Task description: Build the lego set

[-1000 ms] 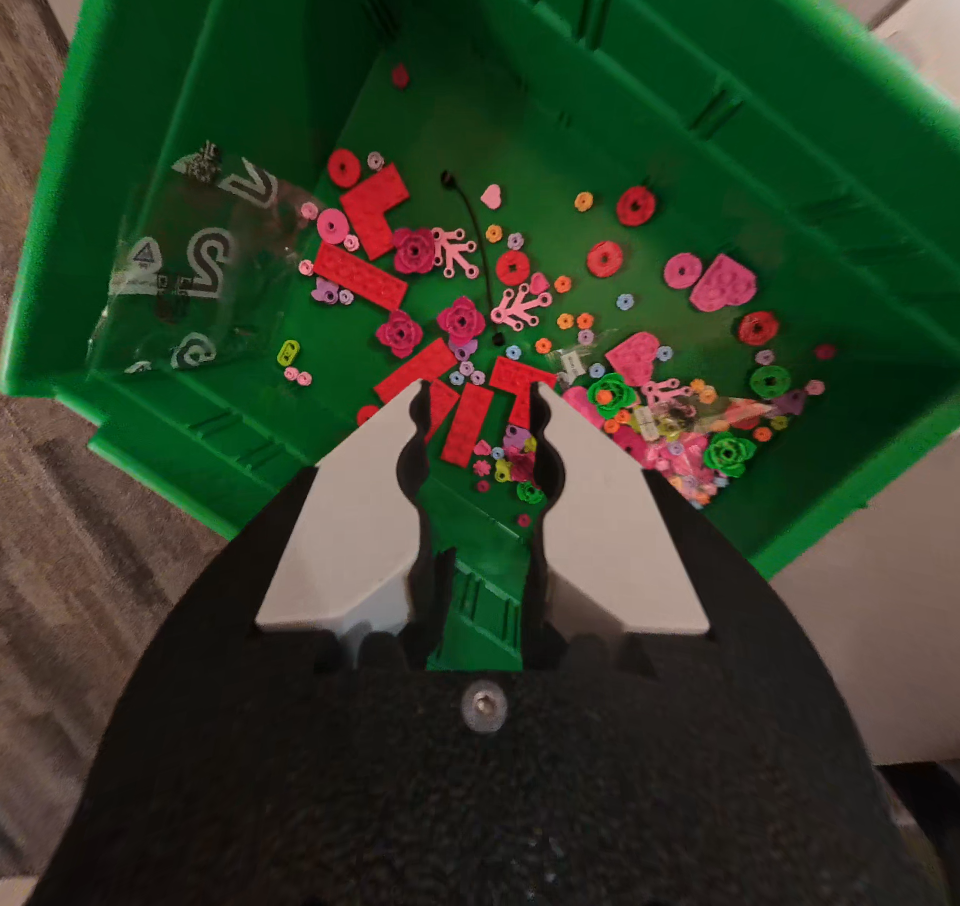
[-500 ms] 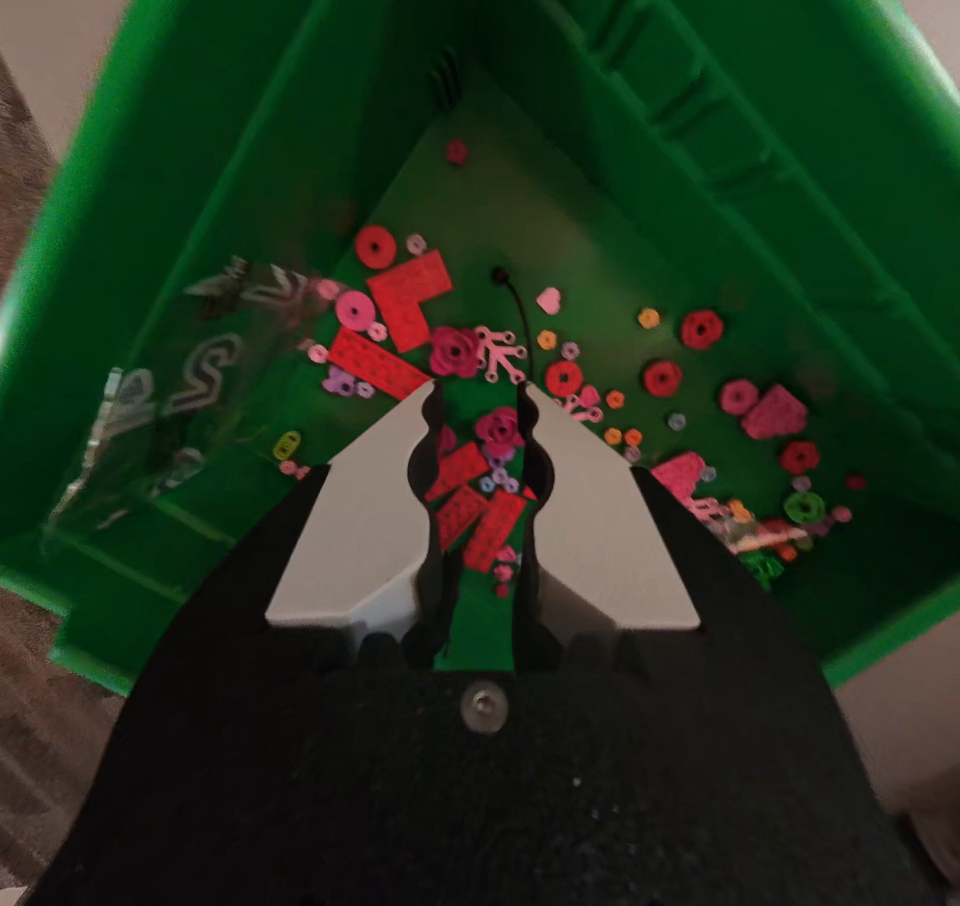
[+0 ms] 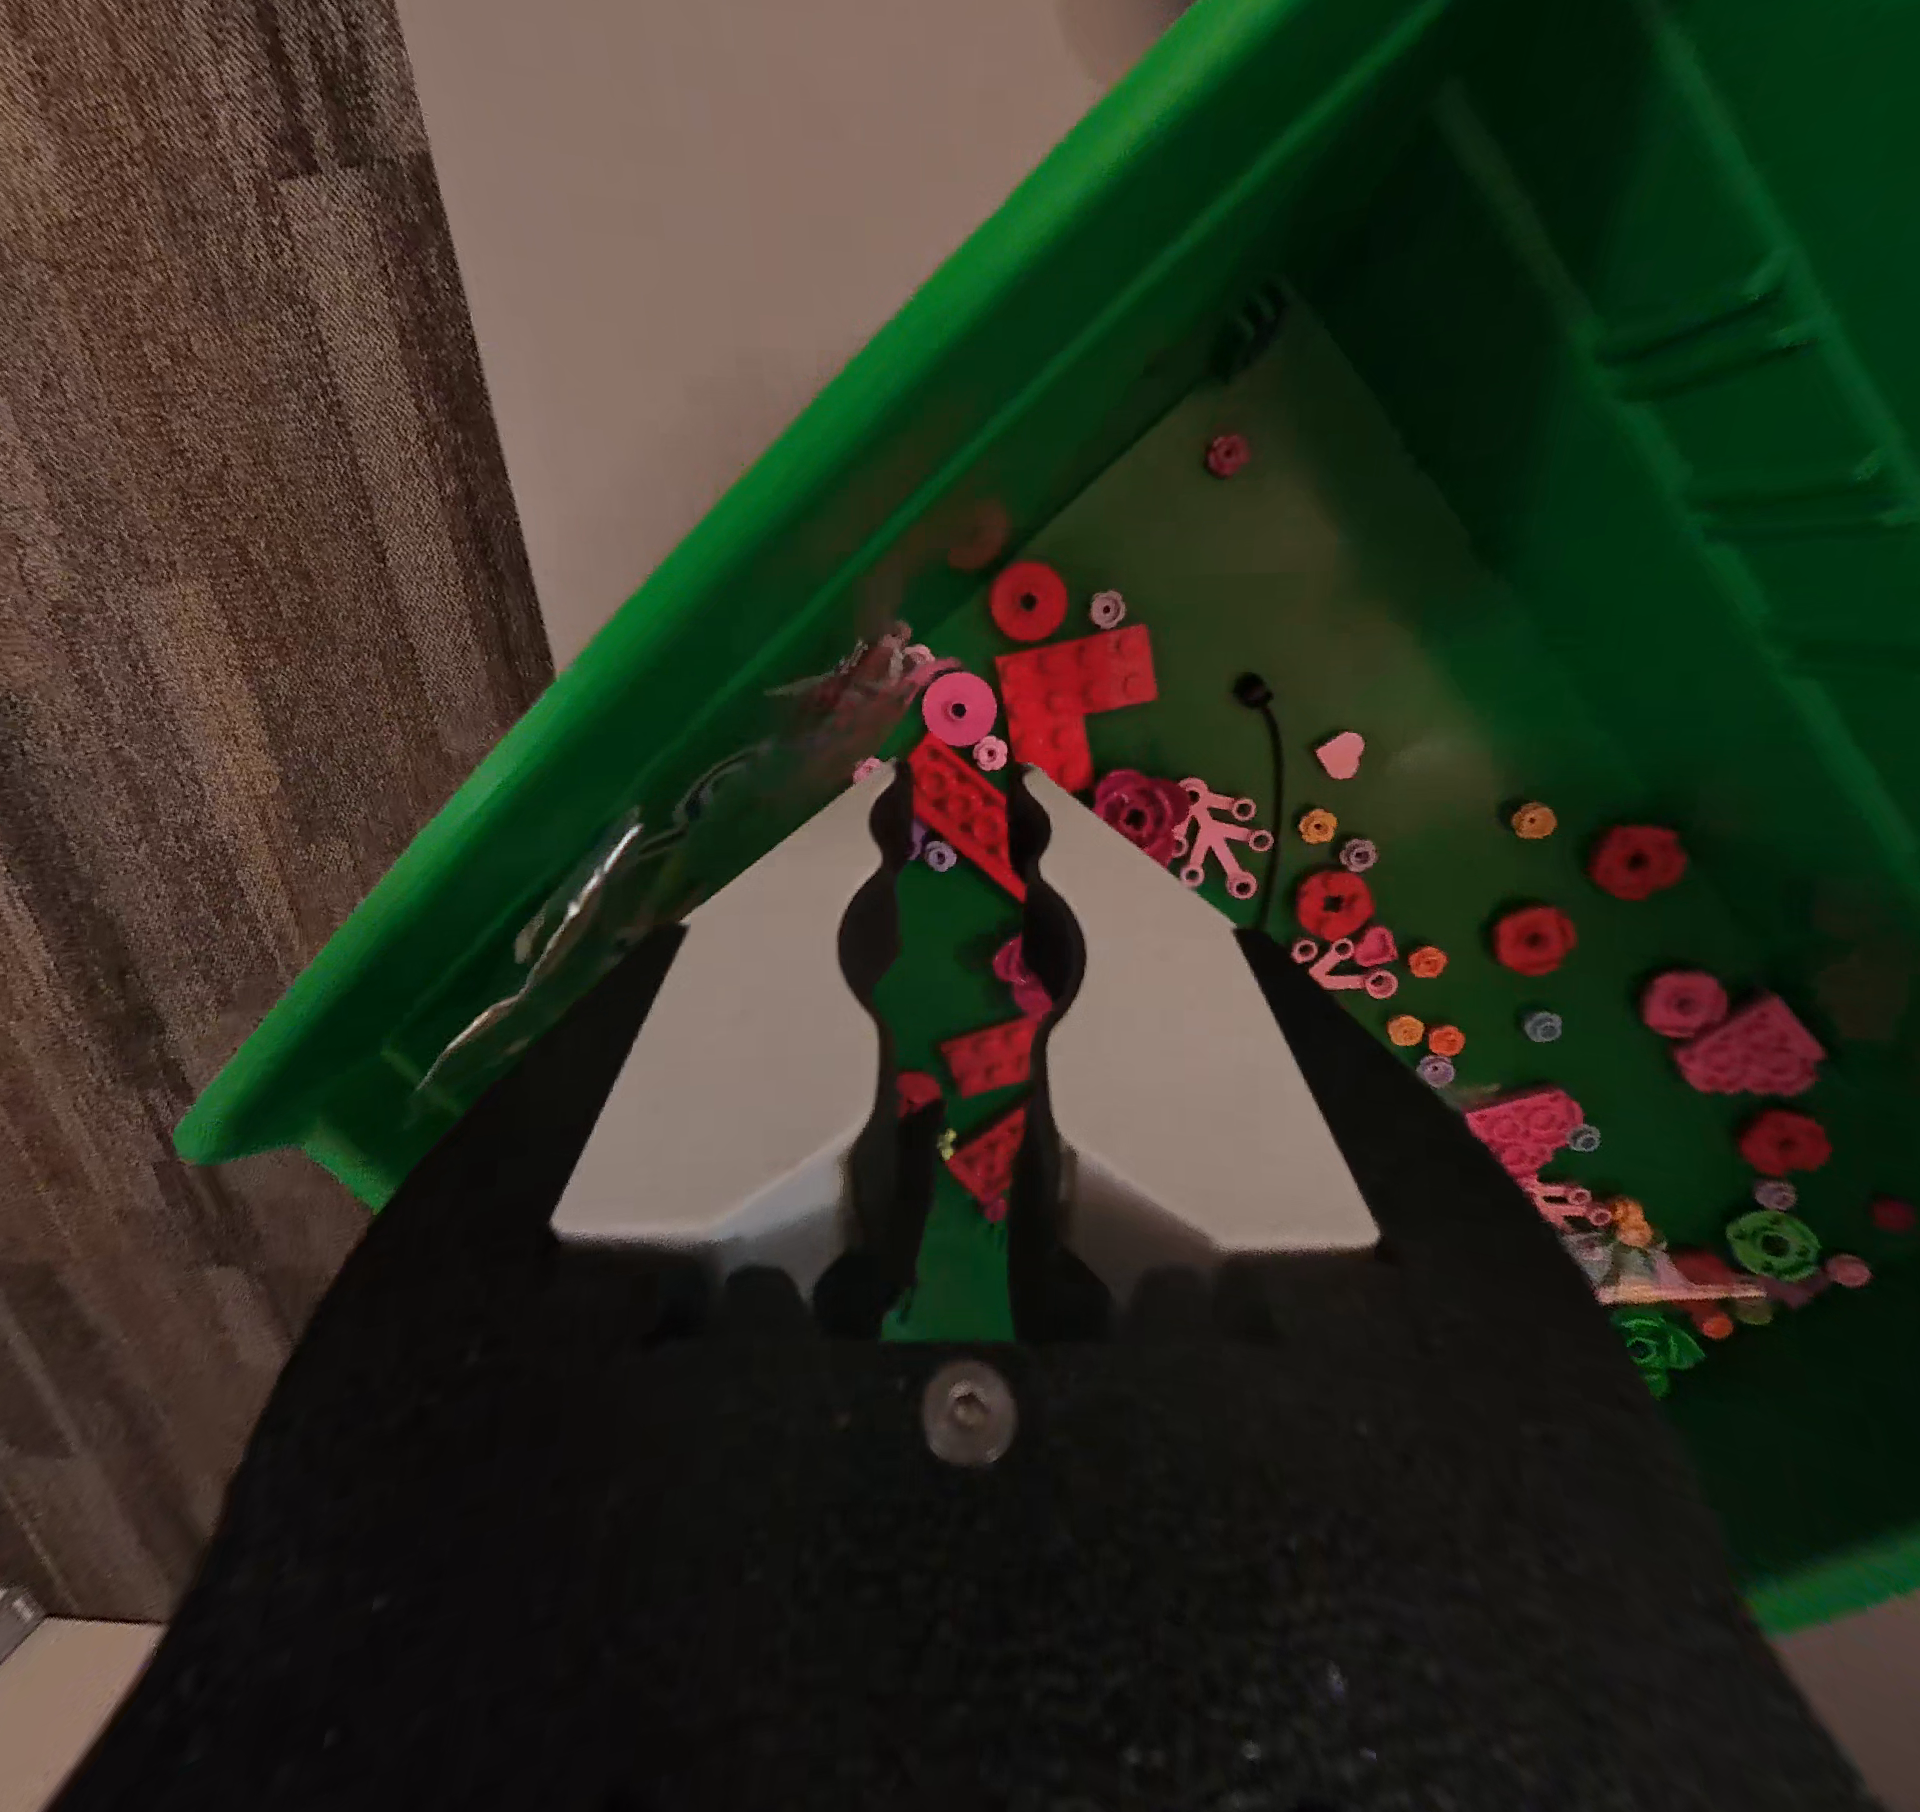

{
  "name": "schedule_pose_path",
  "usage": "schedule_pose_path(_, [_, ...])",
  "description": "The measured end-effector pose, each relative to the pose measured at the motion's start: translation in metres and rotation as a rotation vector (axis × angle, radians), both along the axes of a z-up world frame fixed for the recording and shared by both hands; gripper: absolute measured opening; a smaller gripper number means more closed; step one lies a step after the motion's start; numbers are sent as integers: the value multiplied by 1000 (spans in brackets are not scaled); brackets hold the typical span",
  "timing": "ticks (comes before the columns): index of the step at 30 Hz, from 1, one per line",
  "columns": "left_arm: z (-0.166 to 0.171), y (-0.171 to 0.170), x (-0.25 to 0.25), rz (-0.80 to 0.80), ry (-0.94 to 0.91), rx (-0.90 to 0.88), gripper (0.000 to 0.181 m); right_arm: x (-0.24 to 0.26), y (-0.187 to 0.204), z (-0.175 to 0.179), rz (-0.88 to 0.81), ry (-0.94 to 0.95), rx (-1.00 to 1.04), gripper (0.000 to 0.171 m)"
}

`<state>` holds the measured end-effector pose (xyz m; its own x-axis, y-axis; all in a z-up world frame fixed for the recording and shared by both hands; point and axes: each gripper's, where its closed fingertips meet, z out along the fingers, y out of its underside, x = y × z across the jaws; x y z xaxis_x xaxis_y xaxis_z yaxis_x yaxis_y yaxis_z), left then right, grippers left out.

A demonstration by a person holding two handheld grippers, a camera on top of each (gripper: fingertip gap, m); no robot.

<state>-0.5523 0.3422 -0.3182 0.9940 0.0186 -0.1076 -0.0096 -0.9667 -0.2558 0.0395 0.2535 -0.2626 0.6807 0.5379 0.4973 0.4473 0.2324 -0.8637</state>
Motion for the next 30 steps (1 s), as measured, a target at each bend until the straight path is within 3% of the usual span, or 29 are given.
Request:
schedule_pose_path(10, [-19,2,2,47,-72,-56,12,-1,0,-1,4,-15,2,13])
schedule_pose_path(30, [-24,-1,5,83,-155,-56,5,-4,-1,-4,10,-35,4,13])
